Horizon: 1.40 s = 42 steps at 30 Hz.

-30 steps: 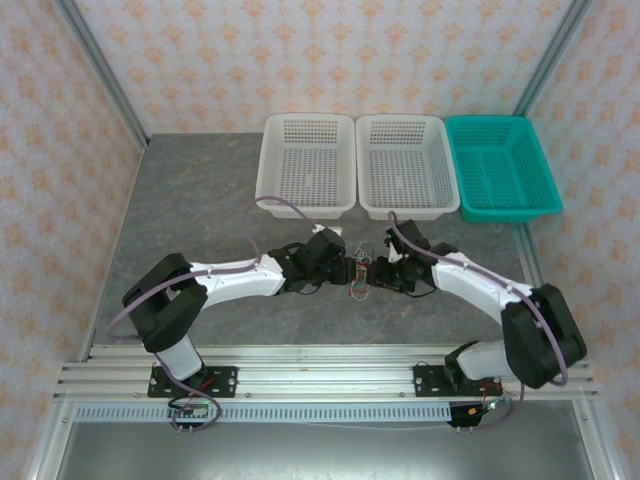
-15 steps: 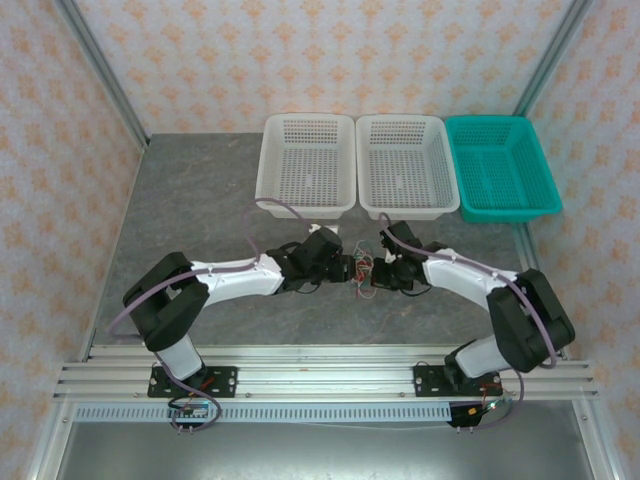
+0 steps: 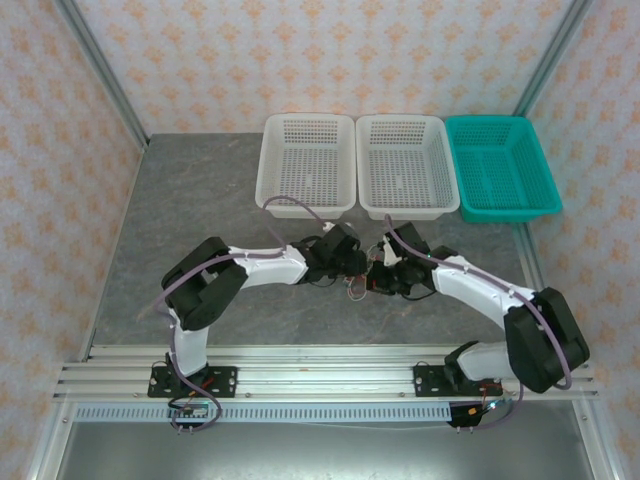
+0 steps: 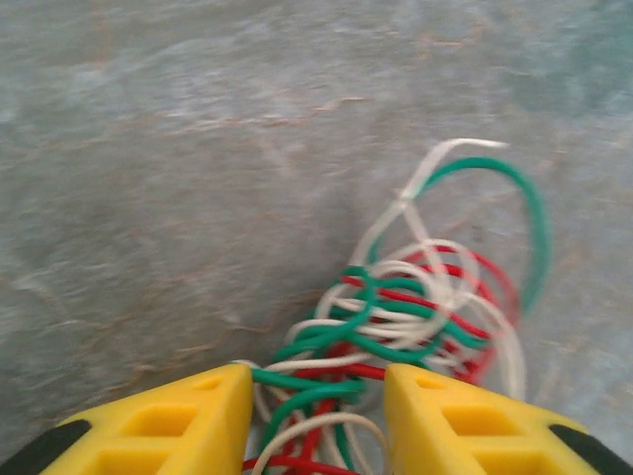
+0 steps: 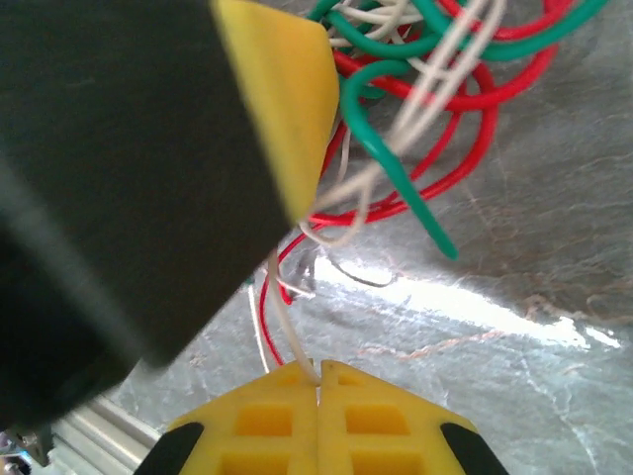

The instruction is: Untangle the cables

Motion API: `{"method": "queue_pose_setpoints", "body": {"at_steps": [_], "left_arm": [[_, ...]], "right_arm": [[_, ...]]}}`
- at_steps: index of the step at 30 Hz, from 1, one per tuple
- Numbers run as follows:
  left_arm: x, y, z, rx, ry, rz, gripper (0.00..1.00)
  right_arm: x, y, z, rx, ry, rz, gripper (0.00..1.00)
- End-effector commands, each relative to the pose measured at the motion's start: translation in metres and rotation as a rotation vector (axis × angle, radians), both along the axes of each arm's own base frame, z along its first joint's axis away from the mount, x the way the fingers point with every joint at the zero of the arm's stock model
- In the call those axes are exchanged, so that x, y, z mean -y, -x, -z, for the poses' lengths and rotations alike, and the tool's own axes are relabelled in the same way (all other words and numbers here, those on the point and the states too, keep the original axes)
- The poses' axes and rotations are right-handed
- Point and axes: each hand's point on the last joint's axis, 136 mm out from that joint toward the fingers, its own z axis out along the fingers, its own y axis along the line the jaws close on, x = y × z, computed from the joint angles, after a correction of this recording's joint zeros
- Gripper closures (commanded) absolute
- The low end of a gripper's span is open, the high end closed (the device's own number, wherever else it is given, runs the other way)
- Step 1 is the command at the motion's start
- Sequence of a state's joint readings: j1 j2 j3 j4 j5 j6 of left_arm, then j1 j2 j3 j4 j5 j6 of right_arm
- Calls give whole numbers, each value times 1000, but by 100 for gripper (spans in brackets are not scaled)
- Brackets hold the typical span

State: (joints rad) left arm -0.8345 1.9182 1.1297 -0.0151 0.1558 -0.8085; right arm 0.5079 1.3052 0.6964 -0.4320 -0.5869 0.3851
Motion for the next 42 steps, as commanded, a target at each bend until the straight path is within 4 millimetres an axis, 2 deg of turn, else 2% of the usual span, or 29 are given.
{"method": "queue_pose_setpoints", "body": {"at_steps": [1,4,5,7,15,17,19,21,22,25,27,29,31,34,37,42], "left_arm": [[-44,-7,16,7,-183,-103,63],[-71,-11,21,36,-313,-125,64],[-76,-14,10,58,-318,-132,64],[-83,-17,9,68,-333,-133,64],[-90,-27,3,115,-382,-108,63],[-88,-27,1,117,-369,-103,64],[-83,-25,1,111,-341,-90,65],[-80,-23,1,102,-314,-93,65],[-80,-23,1,100,-303,-98,65],[-78,-20,-4,103,-261,-107,64],[-70,-17,-16,121,-192,-85,62],[-60,-14,-32,143,-110,-59,59],[-49,-10,-48,163,-36,-35,58],[-47,-3,-66,193,-10,-28,58],[-68,3,-88,289,-31,-81,58],[-116,15,-121,439,-104,-137,56]], "right_arm": [[11,11,-9,-8,42,5,100],[45,7,-6,28,223,72,100],[56,6,-5,41,281,96,100],[70,5,-4,62,345,128,100],[87,-3,-23,166,320,279,100],[82,-3,-22,167,279,289,98],[72,-3,-21,153,222,283,87],[65,-6,-22,146,179,297,54],[66,-8,-22,149,179,311,48],[78,-17,-28,182,215,393,41],[91,-23,-34,217,238,467,37],[96,-31,-44,258,235,493,36],[81,-40,-58,310,185,410,37],[36,-49,-75,334,67,195,39],[7,-61,-76,321,116,33,38],[-22,-87,-47,205,193,-84,39]]}}
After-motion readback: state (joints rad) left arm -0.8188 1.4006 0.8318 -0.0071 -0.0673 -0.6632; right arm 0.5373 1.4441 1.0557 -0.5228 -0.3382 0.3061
